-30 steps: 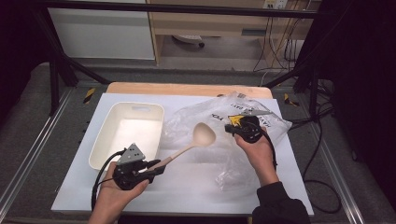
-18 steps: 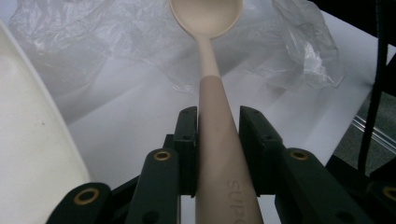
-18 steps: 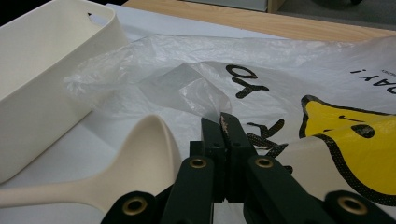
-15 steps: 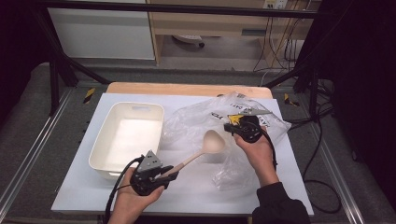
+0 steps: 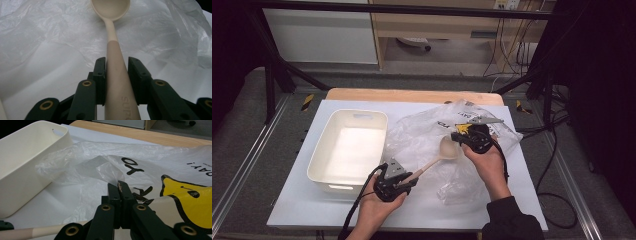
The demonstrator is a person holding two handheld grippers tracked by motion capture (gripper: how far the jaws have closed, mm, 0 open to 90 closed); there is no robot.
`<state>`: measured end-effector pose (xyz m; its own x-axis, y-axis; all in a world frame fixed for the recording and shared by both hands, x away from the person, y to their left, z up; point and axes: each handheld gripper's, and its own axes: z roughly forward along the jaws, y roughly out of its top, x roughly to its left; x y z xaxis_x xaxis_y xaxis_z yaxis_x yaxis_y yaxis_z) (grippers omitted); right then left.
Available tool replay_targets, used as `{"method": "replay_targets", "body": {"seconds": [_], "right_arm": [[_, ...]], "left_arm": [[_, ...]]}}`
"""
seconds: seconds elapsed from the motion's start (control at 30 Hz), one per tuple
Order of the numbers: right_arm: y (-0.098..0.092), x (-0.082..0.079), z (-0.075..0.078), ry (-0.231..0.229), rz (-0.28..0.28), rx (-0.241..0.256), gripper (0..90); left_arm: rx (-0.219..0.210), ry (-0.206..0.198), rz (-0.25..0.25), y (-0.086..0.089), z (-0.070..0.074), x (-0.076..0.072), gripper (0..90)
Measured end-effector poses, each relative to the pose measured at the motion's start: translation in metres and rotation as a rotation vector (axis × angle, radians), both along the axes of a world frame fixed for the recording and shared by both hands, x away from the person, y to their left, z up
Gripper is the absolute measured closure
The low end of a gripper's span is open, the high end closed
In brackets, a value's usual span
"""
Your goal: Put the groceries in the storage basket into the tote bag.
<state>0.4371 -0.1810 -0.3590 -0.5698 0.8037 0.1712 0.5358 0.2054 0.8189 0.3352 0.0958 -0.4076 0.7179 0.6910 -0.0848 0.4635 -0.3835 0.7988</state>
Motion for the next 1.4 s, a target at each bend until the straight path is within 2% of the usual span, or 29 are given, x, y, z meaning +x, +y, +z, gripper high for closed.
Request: {"method": "replay_targets", "body": {"seconds": [0.13,0.23,0.33,0.43,0.53,0.9,1.23,1.4], "right_arm": [[0.001,0.0,0.0,-0.003,0.006,-0.004,90.0],[0.003,0.0,-0.001,0.0,0.007,-0.003,90.0],[0.007,-0.001,0.0,-0.005,0.021,-0.013,90.0],[0.011,-0.002,-0.001,-0.007,0.03,-0.027,90.0],[0.013,-0.002,-0.001,-0.011,0.034,-0.032,90.0],[0.011,-0.004,0.006,-0.029,0.035,-0.018,90.0],[0.015,-0.005,0.023,-0.06,0.044,-0.002,90.0],[0.016,-0.002,0.028,-0.058,0.058,-0.03,90.0]], "left_arm": [[-0.015,-0.005,-0.003,-0.004,-0.001,0.004,69.1],[-0.043,0.0,-0.008,-0.007,-0.001,0.009,69.1],[-0.041,-0.015,-0.01,-0.012,-0.001,0.014,69.1],[-0.054,-0.011,-0.009,-0.015,0.0,0.02,69.1],[-0.048,-0.013,-0.016,-0.021,0.0,0.026,69.1],[-0.073,-0.02,-0.026,-0.04,0.001,0.043,69.1],[-0.076,-0.033,-0.021,-0.047,-0.005,0.049,69.1],[-0.09,-0.034,-0.013,-0.047,-0.006,0.053,69.1]]}}
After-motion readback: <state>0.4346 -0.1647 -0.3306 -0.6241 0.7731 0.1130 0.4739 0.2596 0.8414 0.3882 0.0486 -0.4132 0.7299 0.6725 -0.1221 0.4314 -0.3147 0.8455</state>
